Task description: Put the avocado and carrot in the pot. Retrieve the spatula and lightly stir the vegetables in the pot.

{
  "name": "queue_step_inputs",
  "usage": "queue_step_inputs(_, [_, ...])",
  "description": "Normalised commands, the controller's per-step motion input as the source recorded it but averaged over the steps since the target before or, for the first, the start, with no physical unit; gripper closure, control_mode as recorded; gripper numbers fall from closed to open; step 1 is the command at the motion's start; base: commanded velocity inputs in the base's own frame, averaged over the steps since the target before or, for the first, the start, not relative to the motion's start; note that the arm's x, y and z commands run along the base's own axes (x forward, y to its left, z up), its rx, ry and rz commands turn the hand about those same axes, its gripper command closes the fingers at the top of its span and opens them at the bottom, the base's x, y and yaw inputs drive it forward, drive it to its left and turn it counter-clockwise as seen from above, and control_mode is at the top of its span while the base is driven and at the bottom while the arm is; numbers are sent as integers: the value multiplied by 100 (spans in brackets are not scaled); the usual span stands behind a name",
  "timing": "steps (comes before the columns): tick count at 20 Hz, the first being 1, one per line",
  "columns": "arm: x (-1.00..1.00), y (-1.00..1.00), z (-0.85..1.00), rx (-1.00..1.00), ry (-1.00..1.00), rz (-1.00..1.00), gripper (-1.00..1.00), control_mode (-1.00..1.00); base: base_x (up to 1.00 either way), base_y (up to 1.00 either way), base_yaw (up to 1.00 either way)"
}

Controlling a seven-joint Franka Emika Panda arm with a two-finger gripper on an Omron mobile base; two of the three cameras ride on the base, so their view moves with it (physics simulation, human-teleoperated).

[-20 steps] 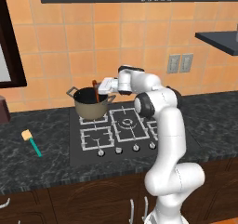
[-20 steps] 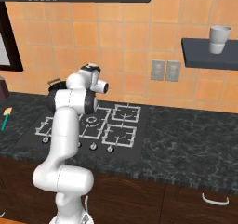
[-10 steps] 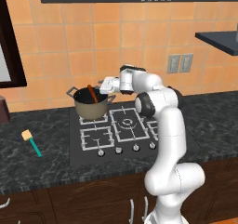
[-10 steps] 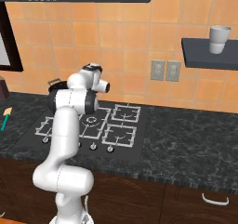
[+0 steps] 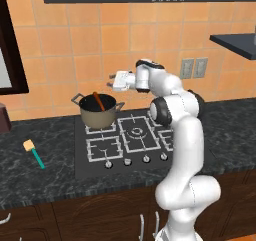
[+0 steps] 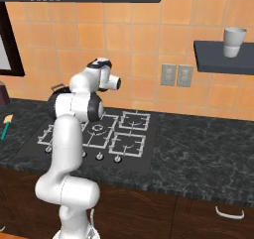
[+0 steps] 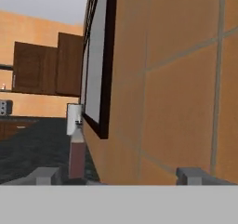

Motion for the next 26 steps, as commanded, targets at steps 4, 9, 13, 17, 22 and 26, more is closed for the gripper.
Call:
queue_step_inputs(4, [-80,91,35,-49,8,9,-100,-100,0,0,0])
queue_step_inputs(9, [-92,100,9,-72,22,9,-100,-100,0,0,0])
queue_step_inputs(13, [-87,100,1,-79,33,0,-100,-100,0,0,0])
queue_step_inputs(17, [-100,93,-41,-50,35,-5,-100,-100,0,0,0])
queue_step_inputs(22, [-89,77,-74,-22,32,-18,-100,-100,0,0,0])
queue_step_inputs(26, [-48,63,-98,-14,11,-32,-100,-100,0,0,0])
